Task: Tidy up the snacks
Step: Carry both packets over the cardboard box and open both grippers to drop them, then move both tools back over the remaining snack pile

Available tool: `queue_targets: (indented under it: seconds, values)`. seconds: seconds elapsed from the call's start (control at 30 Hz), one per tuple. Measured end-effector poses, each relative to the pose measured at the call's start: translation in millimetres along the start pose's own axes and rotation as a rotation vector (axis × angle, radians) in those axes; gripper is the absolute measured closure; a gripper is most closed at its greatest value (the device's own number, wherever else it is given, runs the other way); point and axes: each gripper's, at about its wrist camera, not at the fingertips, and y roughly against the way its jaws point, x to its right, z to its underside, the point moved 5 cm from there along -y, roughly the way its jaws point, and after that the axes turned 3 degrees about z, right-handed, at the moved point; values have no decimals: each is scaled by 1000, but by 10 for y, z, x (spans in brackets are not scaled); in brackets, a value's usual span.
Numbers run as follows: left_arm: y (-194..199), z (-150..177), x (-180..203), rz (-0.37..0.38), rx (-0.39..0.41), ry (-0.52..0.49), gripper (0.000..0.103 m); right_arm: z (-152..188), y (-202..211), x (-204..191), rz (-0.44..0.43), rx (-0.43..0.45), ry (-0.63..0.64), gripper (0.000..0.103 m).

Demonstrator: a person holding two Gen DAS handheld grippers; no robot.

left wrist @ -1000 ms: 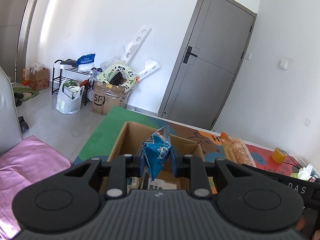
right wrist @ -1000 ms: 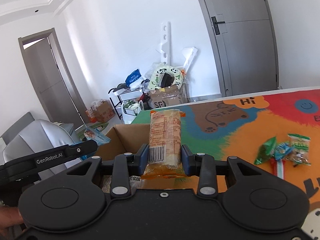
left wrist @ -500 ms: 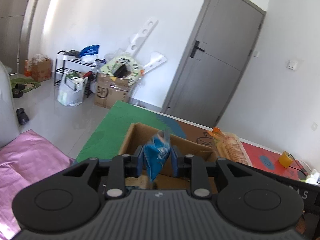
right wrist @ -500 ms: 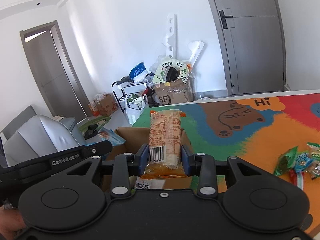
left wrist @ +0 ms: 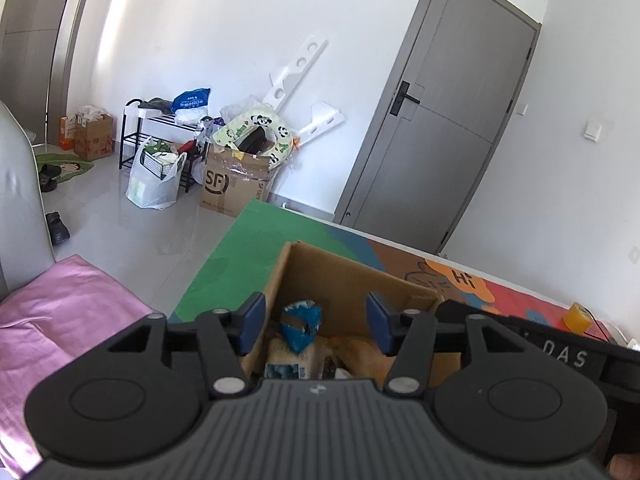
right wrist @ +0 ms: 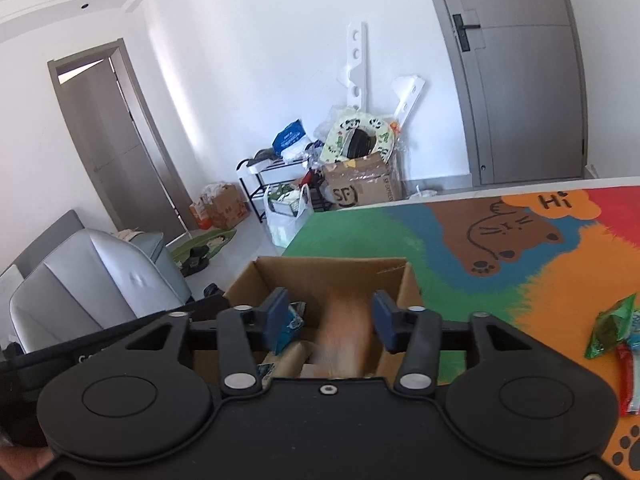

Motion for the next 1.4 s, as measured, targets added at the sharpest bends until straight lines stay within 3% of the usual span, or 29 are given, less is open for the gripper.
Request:
queue_targets:
  seconds: [0.23, 0.53, 0.8, 1.4]
  values:
    - [48, 50, 127, 8, 8, -9, 25, 14, 216, 224, 37, 18, -41, 50]
    - [180, 138, 342, 15, 26, -30, 18, 98, 518, 598, 91, 42, -108, 47]
    - [263, 226, 577, 40, 27, -59, 16, 170, 761, 797, 116, 68, -125, 41]
    - [240, 481, 1265, 141, 0, -115, 15, 305, 1332, 1532, 236, 118, -210, 40]
